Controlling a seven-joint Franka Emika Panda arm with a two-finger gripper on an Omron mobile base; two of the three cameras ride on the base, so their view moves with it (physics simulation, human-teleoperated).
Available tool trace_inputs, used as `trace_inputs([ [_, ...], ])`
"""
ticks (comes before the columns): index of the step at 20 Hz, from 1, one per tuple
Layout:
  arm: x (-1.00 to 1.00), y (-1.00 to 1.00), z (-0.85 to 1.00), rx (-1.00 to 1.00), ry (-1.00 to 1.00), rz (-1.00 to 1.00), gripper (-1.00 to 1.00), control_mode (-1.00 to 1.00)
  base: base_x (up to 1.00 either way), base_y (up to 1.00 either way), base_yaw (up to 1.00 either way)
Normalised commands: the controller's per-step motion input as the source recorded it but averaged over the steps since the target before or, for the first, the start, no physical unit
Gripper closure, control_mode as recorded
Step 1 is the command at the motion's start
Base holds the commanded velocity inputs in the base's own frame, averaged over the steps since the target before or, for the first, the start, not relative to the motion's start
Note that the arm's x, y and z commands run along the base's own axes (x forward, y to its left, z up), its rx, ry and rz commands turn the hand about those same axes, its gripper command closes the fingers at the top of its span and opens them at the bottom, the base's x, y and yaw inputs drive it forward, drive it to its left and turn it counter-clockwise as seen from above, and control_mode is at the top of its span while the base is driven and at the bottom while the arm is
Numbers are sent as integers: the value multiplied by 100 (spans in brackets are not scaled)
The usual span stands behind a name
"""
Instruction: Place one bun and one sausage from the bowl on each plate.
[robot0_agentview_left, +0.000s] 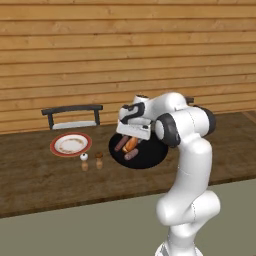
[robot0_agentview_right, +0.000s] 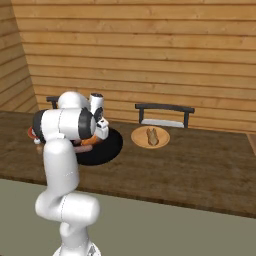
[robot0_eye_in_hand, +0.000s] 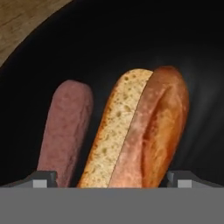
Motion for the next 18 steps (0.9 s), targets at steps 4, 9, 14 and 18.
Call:
trace_inputs([
  [4,-3,0,-42,1,-1,-13,-100,-100,0,0,0],
  [9,0,0,-5,0,-1,-11,-100,-100,0,0,0],
  [14,-12,0,-10,1,0,-6,100,-100,0,0,0],
  [18,-1,0,0,0,0,-2,100,-100,0,0,0],
])
